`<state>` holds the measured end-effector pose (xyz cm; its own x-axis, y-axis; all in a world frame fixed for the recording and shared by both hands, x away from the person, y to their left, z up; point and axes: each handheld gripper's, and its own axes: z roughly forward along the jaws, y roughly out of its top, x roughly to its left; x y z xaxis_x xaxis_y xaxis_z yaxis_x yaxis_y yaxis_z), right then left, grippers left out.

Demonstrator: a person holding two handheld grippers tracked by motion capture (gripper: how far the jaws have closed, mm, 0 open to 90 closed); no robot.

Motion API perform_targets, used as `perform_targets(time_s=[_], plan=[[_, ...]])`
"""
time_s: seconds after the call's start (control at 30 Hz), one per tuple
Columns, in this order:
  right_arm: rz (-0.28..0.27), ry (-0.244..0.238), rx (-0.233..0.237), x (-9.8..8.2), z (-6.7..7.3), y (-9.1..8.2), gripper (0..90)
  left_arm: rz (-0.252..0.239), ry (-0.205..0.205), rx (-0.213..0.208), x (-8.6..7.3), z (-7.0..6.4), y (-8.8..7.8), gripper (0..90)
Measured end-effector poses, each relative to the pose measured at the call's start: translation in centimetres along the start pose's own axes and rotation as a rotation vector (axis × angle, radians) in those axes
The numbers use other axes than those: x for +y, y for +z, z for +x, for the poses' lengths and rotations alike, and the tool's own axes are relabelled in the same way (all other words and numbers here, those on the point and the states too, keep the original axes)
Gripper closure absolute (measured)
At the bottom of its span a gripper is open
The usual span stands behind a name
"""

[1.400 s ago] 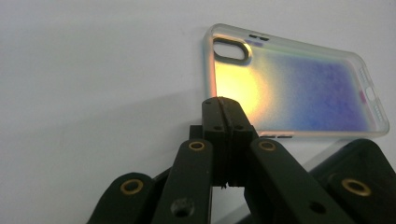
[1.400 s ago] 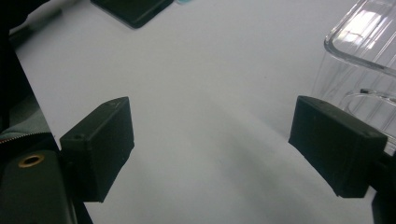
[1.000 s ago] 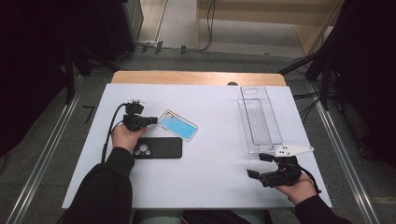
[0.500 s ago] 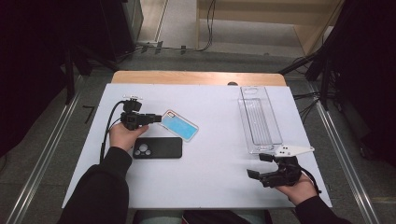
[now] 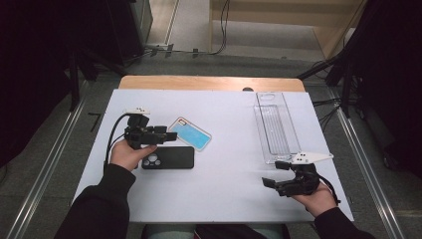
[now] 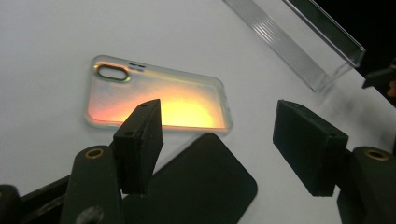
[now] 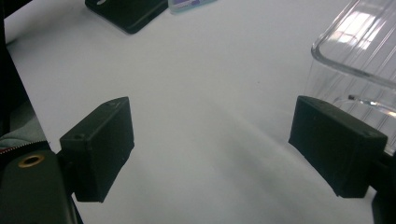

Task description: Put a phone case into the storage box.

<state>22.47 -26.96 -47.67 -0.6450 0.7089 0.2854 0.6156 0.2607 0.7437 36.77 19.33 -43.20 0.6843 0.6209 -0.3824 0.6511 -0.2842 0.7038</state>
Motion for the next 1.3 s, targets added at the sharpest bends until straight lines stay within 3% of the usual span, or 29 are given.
perform_targets(time_s=[0.07,0.33,0.5,0.6,0.7,0.8,0.97,1.13,1.3], plan=[[-0.009,-0.004,0.001,0.1,0.0,-0.1,12.1,0.007,0.004,-0.018,-0.4,-0.5,0.0,30.0],[0.002,0.003,0.017,0.1,-0.3,0.3,12.1,0.033,0.045,-0.106,-2.3,-2.9,-0.3,30.0],[0.001,0.001,0.028,0.0,-0.4,0.5,12.1,0.026,0.058,-0.075,-3.4,-4.0,-0.8,30.0],[0.005,0.002,0.028,0.0,-0.4,0.5,12.1,0.015,0.073,-0.08,-4.3,-4.4,-1.1,30.0],[0.009,0.002,0.026,0.0,-0.4,0.5,12.1,0.044,0.068,-0.092,-5.3,-4.5,-0.9,30.0],[0.003,-0.003,0.028,0.1,-0.2,0.4,12.1,0.07,0.084,-0.071,-6.1,-4.8,-0.9,30.0],[0.003,0.004,0.025,0.0,-0.2,0.3,12.1,0.048,0.084,-0.084,-7.0,-5.4,-1.2,30.0],[0.009,0.002,0.025,0.0,-0.3,0.3,12.1,0.059,0.134,-0.111,-7.9,-5.9,-1.6,30.0],[0.011,-0.003,0.025,-0.1,-0.2,0.2,12.1,0.066,0.206,-0.095,-9.2,-5.2,-2.3,30.0]])
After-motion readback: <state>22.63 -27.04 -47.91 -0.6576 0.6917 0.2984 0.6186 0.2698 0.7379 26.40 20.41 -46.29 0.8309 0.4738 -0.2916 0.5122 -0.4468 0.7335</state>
